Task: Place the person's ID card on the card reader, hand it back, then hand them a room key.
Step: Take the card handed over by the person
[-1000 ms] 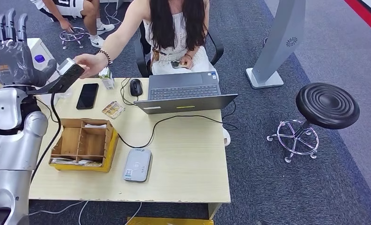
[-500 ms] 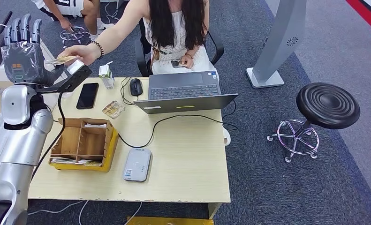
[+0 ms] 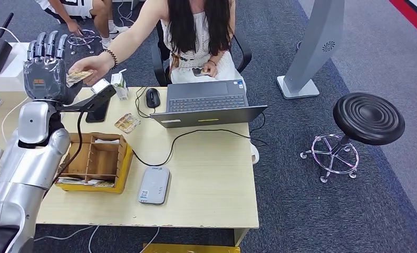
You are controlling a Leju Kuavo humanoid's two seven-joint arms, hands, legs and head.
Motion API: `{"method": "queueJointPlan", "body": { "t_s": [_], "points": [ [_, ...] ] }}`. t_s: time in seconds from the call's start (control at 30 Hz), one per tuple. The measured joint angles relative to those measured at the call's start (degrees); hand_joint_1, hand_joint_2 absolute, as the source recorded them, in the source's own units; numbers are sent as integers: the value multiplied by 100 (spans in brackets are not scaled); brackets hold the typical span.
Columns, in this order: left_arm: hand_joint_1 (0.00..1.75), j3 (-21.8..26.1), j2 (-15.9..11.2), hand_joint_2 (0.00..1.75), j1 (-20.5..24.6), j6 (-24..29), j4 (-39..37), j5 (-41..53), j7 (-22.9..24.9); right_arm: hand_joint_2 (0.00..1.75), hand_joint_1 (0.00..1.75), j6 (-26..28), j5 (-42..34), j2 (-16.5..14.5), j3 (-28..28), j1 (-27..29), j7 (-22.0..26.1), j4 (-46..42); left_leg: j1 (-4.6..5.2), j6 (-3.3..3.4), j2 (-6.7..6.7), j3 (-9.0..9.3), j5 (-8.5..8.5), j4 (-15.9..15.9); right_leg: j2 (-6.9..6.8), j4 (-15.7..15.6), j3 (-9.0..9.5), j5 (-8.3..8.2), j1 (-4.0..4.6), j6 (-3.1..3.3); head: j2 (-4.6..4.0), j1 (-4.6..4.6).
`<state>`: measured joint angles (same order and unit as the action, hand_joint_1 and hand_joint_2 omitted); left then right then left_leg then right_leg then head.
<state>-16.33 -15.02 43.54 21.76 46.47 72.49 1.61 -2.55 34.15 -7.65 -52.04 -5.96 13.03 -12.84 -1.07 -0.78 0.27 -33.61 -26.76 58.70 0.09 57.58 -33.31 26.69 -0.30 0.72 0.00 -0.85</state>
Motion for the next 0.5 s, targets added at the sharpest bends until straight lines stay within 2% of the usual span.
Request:
{"method": "queueJointPlan", "body": {
  "t_s": [0.5],
  "points": [
    [175, -78, 30, 175, -93, 138, -68, -163, -229, 175, 0, -19, 61, 15, 0, 27, -20, 6, 0, 0, 0, -1, 0, 0, 0, 0, -1, 0, 0, 0, 0, 1]
  ]
}}
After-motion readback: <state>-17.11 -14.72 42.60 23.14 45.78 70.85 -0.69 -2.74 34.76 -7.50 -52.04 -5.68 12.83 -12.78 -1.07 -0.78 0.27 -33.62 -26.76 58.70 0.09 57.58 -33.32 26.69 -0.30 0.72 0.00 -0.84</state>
